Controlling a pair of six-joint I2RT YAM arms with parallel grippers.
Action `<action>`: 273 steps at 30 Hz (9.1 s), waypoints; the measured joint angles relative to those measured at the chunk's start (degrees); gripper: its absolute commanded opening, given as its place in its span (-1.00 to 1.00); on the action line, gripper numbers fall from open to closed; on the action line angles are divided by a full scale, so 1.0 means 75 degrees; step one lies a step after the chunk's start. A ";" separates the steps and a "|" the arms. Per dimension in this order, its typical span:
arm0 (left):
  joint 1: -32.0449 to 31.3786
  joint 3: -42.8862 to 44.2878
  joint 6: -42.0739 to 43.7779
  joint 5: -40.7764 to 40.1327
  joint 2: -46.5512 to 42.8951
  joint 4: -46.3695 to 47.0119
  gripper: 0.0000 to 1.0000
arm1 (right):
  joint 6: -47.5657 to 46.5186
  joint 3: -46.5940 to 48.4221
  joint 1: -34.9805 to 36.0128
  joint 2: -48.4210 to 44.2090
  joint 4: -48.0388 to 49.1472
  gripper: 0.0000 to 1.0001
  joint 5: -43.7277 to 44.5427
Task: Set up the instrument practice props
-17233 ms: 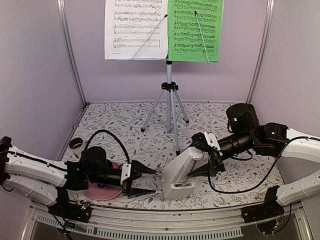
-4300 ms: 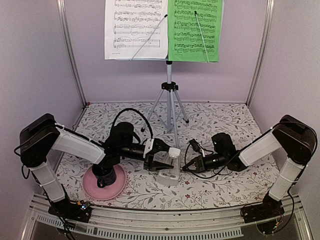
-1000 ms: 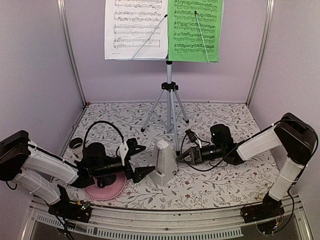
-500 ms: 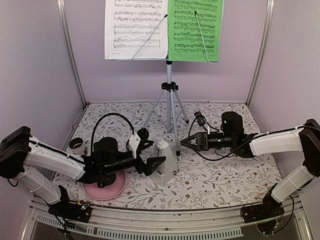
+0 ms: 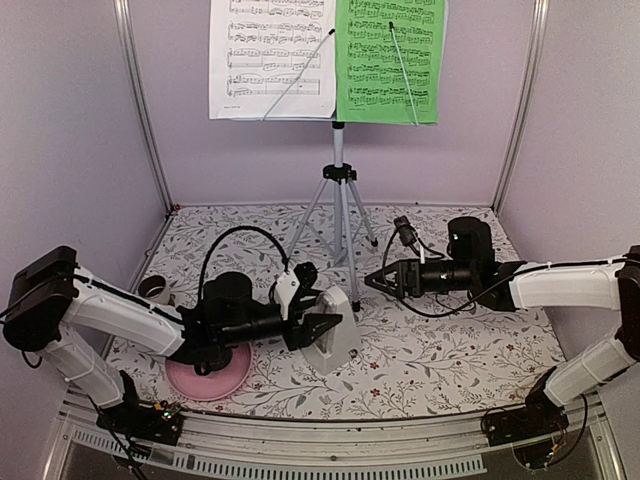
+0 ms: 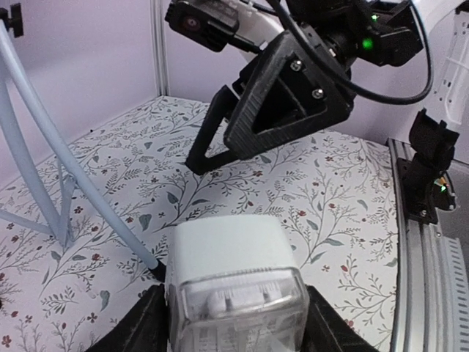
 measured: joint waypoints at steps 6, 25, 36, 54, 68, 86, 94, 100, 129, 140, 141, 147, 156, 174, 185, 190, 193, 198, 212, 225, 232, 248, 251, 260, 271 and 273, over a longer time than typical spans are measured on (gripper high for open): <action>-0.0006 0.0105 0.0554 0.1142 0.0181 0.0175 0.01 | -0.0085 0.0096 0.0000 -0.0347 -0.0189 0.47 0.0009; -0.0009 0.0058 0.0676 0.1932 -0.0087 0.0207 0.35 | 0.0041 0.0248 0.0679 -0.0449 -0.1078 0.92 -0.0085; -0.0012 0.0052 0.0632 0.1749 -0.0154 0.0195 0.07 | 0.0064 0.0854 0.0857 -0.0146 -0.1387 0.96 -0.0452; -0.0012 0.0050 0.0699 0.1597 -0.0152 0.0224 -0.30 | -0.0082 0.1011 0.0947 0.0373 -0.1623 0.77 -0.0638; -0.0012 -0.0423 0.0705 0.1431 -0.0230 0.0930 -0.48 | -0.0318 0.0778 0.0991 0.0618 -0.0729 0.75 -0.0560; -0.0423 -0.0903 0.0915 0.0976 -0.0361 0.1358 0.30 | -0.0466 0.0519 0.0988 0.0612 -0.0154 0.71 -0.0449; -0.1504 -0.0577 0.0204 -0.1274 -0.0309 0.1070 0.41 | -0.0452 0.0501 0.0991 0.0472 -0.0361 0.72 -0.0423; -0.1772 0.0157 -0.0213 -0.2585 0.0166 0.0609 0.25 | -0.0431 0.0498 0.0994 0.0440 -0.0414 0.73 -0.0216; -0.1792 -0.0344 -0.0236 -0.2579 -0.0020 0.1049 0.15 | -0.0490 0.0399 0.1241 0.0460 -0.0146 0.73 -0.0003; -0.1836 -0.0965 -0.0551 -0.2713 -0.0332 0.1139 0.24 | -0.0574 0.0399 0.1241 0.0458 -0.0131 0.73 0.0009; -0.1836 -0.0944 -0.0545 -0.2719 -0.0326 0.1134 0.30 | -0.0583 0.0399 0.1241 0.0458 -0.0128 0.73 0.0009; -0.1845 -0.0793 -0.0525 -0.2678 -0.0315 0.1139 0.39 | -0.0600 0.0399 0.1241 0.0458 -0.0122 0.73 0.0009; -0.1848 -0.0472 -0.0396 -0.2687 -0.0309 0.1142 -0.02 | -0.0597 0.0399 0.1241 0.0466 -0.0117 0.73 0.0006; -0.1848 -0.0935 -0.0032 -0.2500 -0.0513 0.1649 -0.65 | -0.0600 0.0379 0.1250 0.0580 0.0000 0.73 -0.0012; -0.1851 -0.1533 0.0242 -0.2308 -0.1183 0.1880 -0.72 | -0.0600 0.0399 0.1250 0.0615 0.0020 0.73 -0.0017; -0.1845 -0.1352 0.0507 -0.2361 -0.1833 0.1498 -0.73 | -0.0600 0.0417 0.1250 0.0629 0.0020 0.73 -0.0023; -0.1719 -0.1166 0.0560 -0.2378 -0.2238 0.1291 -0.73 | -0.0600 0.0437 0.1250 0.0629 0.0000 0.73 -0.0020; -0.0740 -0.0790 0.0478 -0.2294 -0.2611 0.0495 -0.79 | -0.0600 0.0478 0.1250 0.0647 -0.0026 0.74 -0.0017; 0.2702 0.1687 0.0449 -0.0962 -0.1332 -0.3829 -0.84 | -0.0606 0.0519 0.1247 0.0647 -0.0052 0.74 -0.0020; 0.3541 0.3730 0.0985 0.0020 0.1714 -0.5910 -0.74 | -0.0638 0.0612 0.1239 0.0664 -0.0128 0.78 -0.0020; 0.3652 0.4887 0.1169 0.0347 0.2908 -0.6213 -0.16 | -0.0653 0.0682 0.1230 0.0659 -0.0291 0.83 -0.0017; 0.3640 0.3089 0.0877 0.0670 0.1320 -0.5123 0.61 | -0.0886 0.1145 0.1224 0.0385 -0.1582 0.92 0.0274; 0.3555 0.1813 0.0734 0.0938 0.0140 -0.4281 0.60 | -0.0965 0.1145 0.1221 0.0108 -0.2002 0.92 0.0472; 0.2710 -0.0294 0.0472 0.1714 -0.1370 -0.2856 0.61 | -0.1227 0.1061 0.1139 -0.0600 -0.3005 0.98 0.1195; 0.1888 -0.1113 0.0356 0.2040 -0.1358 -0.2215 0.41 | -0.1282 -0.0082 0.1137 -0.1513 -0.3293 0.50 0.1003; 0.1731 -0.1177 0.0391 0.2072 -0.1274 -0.2200 0.39 | -0.1180 -0.0667 0.1139 -0.1402 -0.3171 0.39 0.0935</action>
